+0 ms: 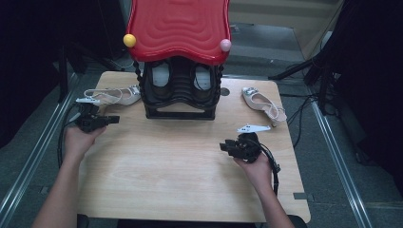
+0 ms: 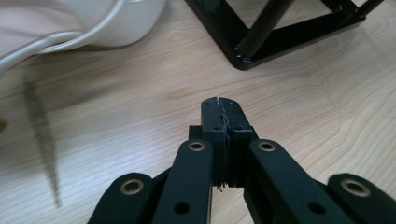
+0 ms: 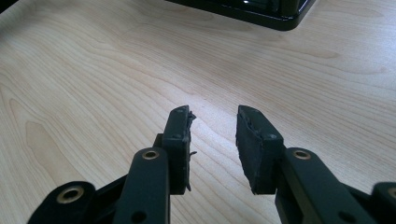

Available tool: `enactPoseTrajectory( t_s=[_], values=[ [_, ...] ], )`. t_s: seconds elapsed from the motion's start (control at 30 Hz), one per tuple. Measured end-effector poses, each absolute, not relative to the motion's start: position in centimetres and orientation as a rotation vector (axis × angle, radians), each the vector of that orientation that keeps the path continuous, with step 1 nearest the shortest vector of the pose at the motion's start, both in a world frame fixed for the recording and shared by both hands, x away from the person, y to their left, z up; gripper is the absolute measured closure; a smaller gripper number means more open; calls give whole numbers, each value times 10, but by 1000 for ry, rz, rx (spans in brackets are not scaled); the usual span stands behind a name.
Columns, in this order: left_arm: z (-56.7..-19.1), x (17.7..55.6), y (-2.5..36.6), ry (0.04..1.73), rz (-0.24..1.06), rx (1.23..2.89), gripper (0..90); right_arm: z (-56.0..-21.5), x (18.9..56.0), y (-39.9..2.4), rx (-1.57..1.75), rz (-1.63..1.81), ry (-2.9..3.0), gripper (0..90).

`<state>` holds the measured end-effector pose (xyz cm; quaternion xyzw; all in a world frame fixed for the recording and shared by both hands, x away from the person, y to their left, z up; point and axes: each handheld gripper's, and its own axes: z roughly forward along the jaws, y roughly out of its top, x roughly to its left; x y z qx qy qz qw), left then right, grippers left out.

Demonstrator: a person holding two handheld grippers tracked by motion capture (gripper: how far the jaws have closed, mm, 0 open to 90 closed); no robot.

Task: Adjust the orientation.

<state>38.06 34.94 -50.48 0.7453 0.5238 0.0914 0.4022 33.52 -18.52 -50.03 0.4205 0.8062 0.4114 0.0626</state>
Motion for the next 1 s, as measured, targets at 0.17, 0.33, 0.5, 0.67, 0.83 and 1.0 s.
enactPoseTrajectory(
  t_s=[0.17, 0.33, 0.5, 0.67, 0.83, 1.0],
  values=[
    [-510, 383, 369, 1374, 271, 1871, 900, -502, 337, -186, 1278, 1232, 2440, 667],
    [-518, 385, 386, 1427, 315, 1835, 900, -501, 336, -185, 1276, 1226, 2431, 667],
    [-525, 392, 405, 1487, 378, 1825, 900, -503, 337, -184, 1288, 1226, 2433, 667],
    [-526, 404, 419, 1533, 365, 1814, 900, -502, 337, -185, 1292, 1218, 2424, 667],
    [-527, 414, 427, 1570, 394, 1810, 900, -502, 334, -187, 1306, 1207, 2415, 667],
    [-530, 421, 431, 1589, 422, 1805, 900, -502, 330, -192, 1320, 1201, 2402, 668]
  ],
)
